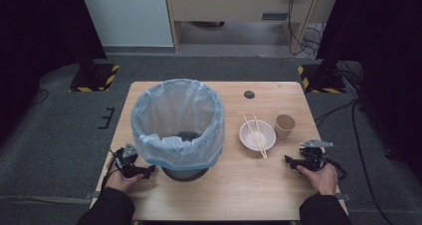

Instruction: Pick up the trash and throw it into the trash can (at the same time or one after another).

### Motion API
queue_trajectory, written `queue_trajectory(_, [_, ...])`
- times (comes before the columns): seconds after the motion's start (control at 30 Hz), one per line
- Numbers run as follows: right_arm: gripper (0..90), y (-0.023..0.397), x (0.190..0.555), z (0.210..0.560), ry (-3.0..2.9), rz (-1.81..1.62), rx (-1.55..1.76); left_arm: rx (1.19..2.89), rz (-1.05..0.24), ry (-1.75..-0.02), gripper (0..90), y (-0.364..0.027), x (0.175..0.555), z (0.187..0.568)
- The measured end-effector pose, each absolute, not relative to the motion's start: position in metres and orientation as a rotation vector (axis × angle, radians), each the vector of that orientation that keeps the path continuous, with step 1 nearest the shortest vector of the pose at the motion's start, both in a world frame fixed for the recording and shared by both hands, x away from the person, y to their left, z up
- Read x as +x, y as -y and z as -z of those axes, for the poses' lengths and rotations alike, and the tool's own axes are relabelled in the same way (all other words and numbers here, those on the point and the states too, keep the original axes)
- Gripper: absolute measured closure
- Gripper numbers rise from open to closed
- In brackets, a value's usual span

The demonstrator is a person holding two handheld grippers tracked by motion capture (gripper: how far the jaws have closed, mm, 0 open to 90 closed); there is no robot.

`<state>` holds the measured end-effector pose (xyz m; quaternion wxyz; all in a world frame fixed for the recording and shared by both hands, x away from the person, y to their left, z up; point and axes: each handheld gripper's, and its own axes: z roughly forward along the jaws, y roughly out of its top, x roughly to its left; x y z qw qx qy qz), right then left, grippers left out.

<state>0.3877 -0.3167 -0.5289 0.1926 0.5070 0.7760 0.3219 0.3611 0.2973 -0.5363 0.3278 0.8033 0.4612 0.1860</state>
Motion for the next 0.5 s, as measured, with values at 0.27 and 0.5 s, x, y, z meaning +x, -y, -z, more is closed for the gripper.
queue_trajectory(0.27, [33.5, 0.321, 0.380, 0.507, -2.010, -1.006, 1.488, 2.099, -0.489, -1.216, 0.0, -0.296, 0.360, 0.536])
queue_trajectory(0.5, [32.4, 0.318, 0.375, 0.488, -1.923, -1.082, 1.440, 2.100, -0.490, -1.214, 0.0, -0.296, 0.360, 0.536])
